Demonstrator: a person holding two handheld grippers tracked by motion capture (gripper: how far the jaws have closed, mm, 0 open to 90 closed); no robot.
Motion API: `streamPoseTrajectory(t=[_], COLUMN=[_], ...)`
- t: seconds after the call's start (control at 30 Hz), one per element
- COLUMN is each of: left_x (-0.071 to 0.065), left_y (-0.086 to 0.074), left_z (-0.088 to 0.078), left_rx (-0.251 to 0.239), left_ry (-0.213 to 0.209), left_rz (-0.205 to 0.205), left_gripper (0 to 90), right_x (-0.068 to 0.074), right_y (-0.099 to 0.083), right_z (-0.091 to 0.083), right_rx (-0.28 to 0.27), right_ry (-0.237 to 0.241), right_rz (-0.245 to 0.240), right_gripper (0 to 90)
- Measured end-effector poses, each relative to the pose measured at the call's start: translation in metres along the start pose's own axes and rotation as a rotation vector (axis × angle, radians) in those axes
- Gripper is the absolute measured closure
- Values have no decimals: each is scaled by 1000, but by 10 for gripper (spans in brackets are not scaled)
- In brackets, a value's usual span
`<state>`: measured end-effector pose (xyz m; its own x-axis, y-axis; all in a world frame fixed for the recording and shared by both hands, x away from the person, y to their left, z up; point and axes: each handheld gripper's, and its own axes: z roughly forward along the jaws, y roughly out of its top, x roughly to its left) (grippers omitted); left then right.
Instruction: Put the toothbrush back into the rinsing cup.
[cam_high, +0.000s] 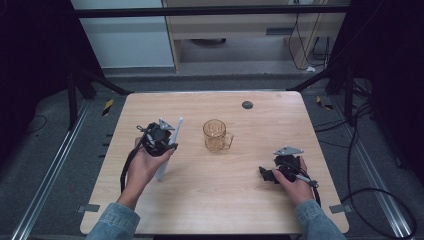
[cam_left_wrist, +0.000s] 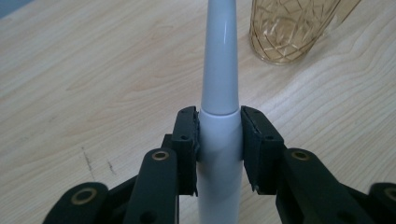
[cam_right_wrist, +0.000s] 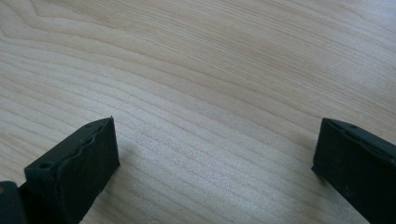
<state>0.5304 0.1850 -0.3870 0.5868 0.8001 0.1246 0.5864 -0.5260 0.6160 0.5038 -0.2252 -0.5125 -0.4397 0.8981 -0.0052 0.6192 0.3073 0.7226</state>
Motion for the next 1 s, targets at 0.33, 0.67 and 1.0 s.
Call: streamPoseTrajectory(t=[0.33,0.67,1.0], left_x=[10,7,9], left_y=[7,12,13], left_z=[-9,-10,-10], left_rx=[-124,-203,-255], left_ry=[8,1,-11], left_rz=[-20,-10,-27], left_gripper=[679,679,679], right_x=[0,0,0], right_y=[0,0,0], right_z=[0,0,0], right_rx=[0,0,0], right_ry=[0,0,0], right_rz=[0,0,0], right_gripper=[3,3,3])
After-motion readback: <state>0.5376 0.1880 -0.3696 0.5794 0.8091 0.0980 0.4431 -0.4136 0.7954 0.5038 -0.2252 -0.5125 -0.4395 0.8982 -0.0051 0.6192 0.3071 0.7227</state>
